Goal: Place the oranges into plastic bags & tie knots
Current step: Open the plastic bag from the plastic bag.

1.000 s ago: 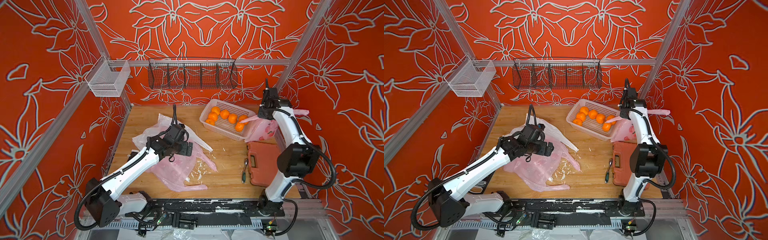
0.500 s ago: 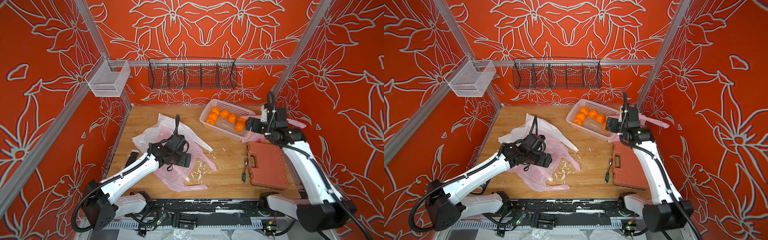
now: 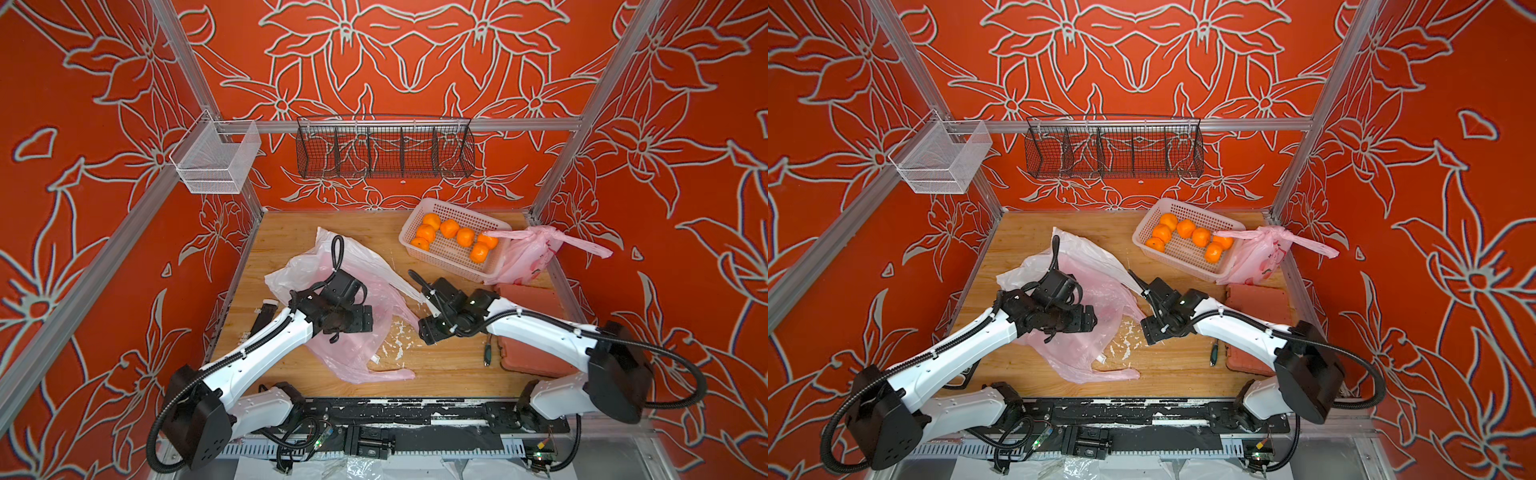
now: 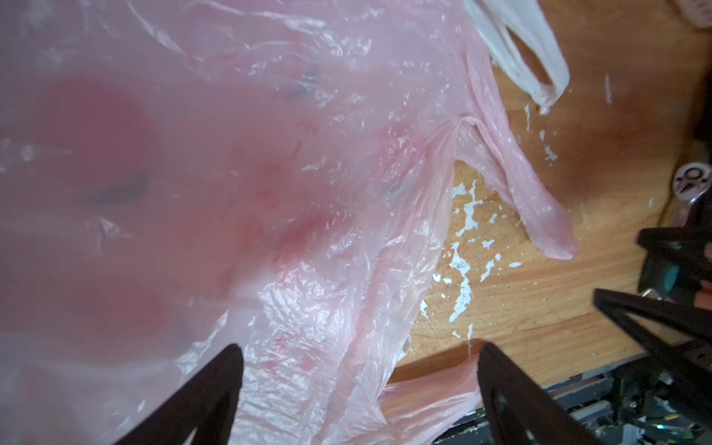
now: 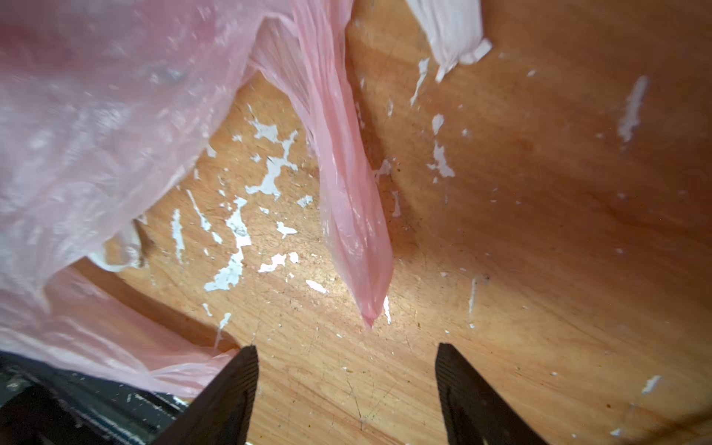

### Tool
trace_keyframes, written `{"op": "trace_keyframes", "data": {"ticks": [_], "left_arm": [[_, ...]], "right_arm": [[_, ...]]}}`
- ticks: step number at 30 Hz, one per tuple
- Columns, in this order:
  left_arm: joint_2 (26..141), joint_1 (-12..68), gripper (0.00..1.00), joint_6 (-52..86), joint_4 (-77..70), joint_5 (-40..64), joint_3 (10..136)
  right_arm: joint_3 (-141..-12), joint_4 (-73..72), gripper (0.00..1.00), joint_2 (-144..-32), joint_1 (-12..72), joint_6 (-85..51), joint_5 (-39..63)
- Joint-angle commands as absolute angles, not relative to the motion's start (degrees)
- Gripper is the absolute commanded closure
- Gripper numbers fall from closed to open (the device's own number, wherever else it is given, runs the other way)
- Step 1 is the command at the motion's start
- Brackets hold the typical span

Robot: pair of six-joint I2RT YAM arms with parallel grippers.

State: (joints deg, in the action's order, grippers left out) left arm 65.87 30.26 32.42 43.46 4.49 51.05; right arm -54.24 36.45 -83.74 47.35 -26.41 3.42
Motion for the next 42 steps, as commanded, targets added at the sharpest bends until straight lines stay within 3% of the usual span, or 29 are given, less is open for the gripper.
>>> {"op": "trace_keyframes", "data": {"ticks": [1, 4, 8, 19, 22, 29, 35, 40, 42], "left_arm": [[62.69, 26.17, 0.09, 33.84, 42.28, 9.61, 49.32], [61.25, 23.53, 0.1, 33.91, 42.08, 11.2, 47.77], [60.73, 23.38, 0.1, 33.17, 43.2, 9.95, 47.66], [61.32, 26.22, 0.14, 32.27, 42.47, 8.74, 47.46], [61.8, 28.09, 0.13, 32.09, 42.52, 6.84, 47.63], [63.62, 33.06, 0.14, 30.55, 43.11, 3.08, 49.02], [64.71, 41.82, 0.13, 29.03, 42.48, -2.65, 49.2], [68.26, 49.43, 0.01, 28.74, 42.99, -10.28, 50.67], [70.58, 51.93, 0.03, 29.28, 43.91, -14.0, 51.72]], "right_arm": [[-57.84, 34.82, 0.28, -87.93, 48.46, -27.03, -0.92], [-60.89, 37.51, 0.32, -92.62, 49.41, -27.19, -4.18], [-61.82, 38.84, 0.46, -95.9, 49.6, -28.28, -8.05], [-59.58, 37.42, 0.69, -96.46, 49.61, -31.43, -3.93], [-57.96, 35.55, 0.7, -95.11, 49.51, -32.17, -2.24], [-57.35, 35.85, 0.99, -92.96, 49.18, -33.0, -0.99], [-59.41, 38.09, 1.0, -85.78, 46.93, -32.0, 6.15], [-62.91, 41.7, 1.0, -82.23, 45.21, -31.29, 12.22], [-63.52, 42.37, 1.0, -80.95, 44.65, -31.78, 13.82]]}}
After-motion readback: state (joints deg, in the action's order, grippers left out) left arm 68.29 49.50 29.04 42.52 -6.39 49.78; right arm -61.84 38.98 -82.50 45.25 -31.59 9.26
